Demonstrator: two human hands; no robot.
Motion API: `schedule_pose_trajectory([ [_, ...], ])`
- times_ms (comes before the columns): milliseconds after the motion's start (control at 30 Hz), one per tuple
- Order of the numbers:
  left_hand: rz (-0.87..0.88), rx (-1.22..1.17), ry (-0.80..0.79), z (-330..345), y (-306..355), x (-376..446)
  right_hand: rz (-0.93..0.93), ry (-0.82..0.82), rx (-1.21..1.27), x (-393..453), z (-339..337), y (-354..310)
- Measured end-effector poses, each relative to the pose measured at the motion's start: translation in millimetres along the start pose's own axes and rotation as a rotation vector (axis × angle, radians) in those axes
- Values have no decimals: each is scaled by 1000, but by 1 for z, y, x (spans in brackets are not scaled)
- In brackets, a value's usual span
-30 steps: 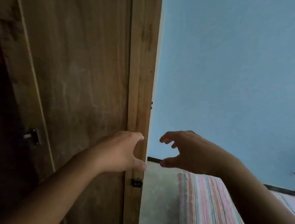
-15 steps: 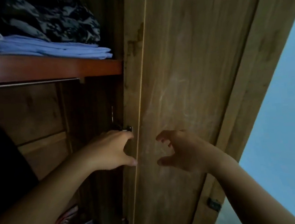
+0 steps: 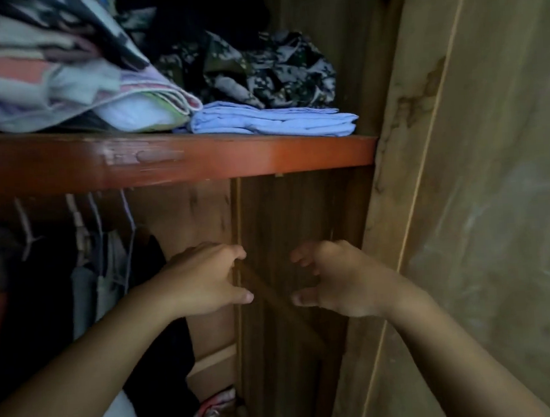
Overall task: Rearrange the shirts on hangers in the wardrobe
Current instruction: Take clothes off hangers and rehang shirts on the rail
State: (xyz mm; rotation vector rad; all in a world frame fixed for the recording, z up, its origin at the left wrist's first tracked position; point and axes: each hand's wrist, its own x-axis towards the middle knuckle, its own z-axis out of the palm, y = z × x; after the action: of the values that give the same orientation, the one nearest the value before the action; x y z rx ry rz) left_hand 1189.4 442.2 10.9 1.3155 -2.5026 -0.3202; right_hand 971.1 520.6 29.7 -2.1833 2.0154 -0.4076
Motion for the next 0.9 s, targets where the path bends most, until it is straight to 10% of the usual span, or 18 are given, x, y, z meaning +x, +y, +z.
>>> schedule_pose_trajectory([
  [500, -477, 169, 133, -12, -78, -60, -339, -99, 171, 110, 69, -84],
  [900, -445, 154, 211, -10, -94, -89, -159, -182, 646, 176, 141, -174],
])
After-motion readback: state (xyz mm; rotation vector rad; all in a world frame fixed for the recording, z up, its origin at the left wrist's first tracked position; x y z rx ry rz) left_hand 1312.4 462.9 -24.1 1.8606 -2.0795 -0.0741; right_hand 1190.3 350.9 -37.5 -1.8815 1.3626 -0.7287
